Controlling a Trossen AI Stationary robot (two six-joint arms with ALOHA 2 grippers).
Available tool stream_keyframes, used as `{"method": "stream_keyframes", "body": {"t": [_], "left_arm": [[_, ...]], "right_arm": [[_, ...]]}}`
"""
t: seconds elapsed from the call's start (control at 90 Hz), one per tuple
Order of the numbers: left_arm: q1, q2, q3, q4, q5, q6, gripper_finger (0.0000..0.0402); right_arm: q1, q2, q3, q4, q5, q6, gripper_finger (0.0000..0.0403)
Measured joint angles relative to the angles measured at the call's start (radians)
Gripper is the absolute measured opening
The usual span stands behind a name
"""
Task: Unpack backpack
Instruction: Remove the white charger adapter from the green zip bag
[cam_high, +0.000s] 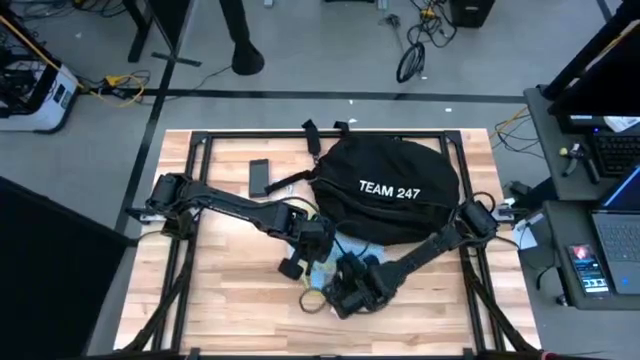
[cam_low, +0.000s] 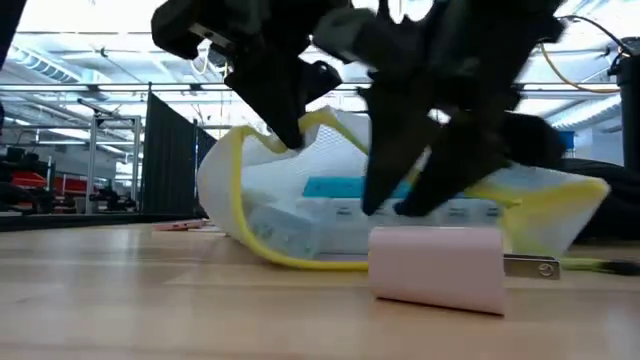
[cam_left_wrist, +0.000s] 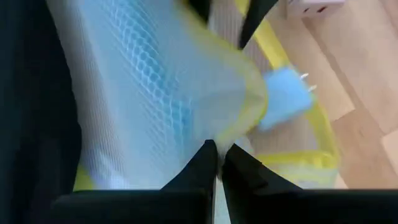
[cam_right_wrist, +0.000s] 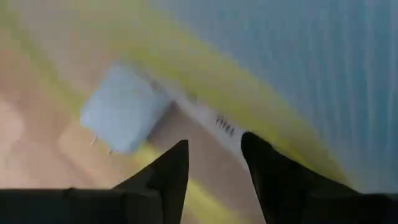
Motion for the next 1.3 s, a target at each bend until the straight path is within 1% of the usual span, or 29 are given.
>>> {"method": "stream_keyframes", "body": {"t": [0.056,0.144,0.189,0.311,0.378,0.522,0.656,0.756,0.822,0.933,1.044,1.156,1.3], "left_arm": [[0.007,0.000,0.000,0.000,-0.003,0.005,0.0002],[0.009,0.000,0.000,0.001,-0.009,0.013,0.0002],[0.009,0.000,-0.001,0.008,-0.011,0.014,0.0002],[0.006,0.000,-0.001,0.023,-0.002,0.014,0.0002],[0.002,0.000,-0.001,0.023,0.006,0.014,0.0002],[0.002,0.000,-0.001,0.027,0.009,0.014,0.0002],[0.004,-0.002,-0.001,0.021,0.010,0.019,0.0002],[0.004,-0.003,-0.001,-0.008,0.012,0.071,0.0002],[0.004,-0.003,-0.001,-0.029,0.012,0.108,0.0002],[0.002,0.000,-0.003,-0.062,0.012,0.140,0.0002],[0.004,0.000,-0.004,-0.060,0.011,0.146,0.0002],[0.005,0.000,-0.003,-0.076,0.009,0.145,0.0002],[0.012,0.001,0.000,-0.087,0.012,0.145,0.0002]], "right_arm": [[0.019,-0.007,-0.003,-0.005,-0.046,-0.007,0.0148],[0.040,-0.020,-0.004,-0.011,-0.041,-0.004,0.0148],[0.036,-0.030,-0.003,-0.016,-0.019,0.002,0.0148],[0.007,-0.034,-0.002,-0.022,0.085,0.022,0.0148],[-0.010,-0.036,-0.002,-0.007,0.110,0.014,0.0148],[-0.059,-0.032,-0.002,0.090,0.148,-0.079,0.0148],[-0.107,-0.020,-0.002,0.190,0.162,-0.216,0.0148],[-0.142,-0.006,-0.002,0.251,0.163,-0.332,0.0148],[-0.152,0.008,-0.002,0.278,0.161,-0.376,0.0148],[-0.165,0.052,-0.001,0.345,0.146,-0.442,0.0148],[-0.178,0.098,0.005,0.385,0.127,-0.456,0.0148],[-0.174,0.099,0.007,0.381,0.051,-0.447,0.0148],[-0.118,0.060,0.004,0.338,-0.054,-0.395,0.0148]]}}
